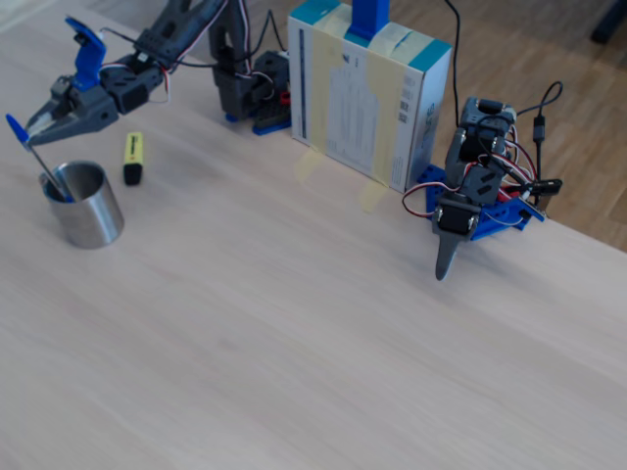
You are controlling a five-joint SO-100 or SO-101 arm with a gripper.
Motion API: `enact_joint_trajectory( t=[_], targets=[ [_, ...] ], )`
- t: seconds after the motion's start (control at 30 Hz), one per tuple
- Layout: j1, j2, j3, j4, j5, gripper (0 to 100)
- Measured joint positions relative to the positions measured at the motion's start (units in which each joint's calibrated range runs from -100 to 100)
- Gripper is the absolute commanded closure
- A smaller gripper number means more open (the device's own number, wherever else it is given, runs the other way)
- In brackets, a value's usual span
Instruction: Grab the blue pen and put it in the silver cup.
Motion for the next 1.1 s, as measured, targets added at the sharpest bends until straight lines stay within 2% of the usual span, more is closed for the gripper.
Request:
enact_joint_trajectory(
  t=[1.1],
  targets=[
    [2.17, 0.17, 11.09, 0.00, 0.00, 98]
  ],
)
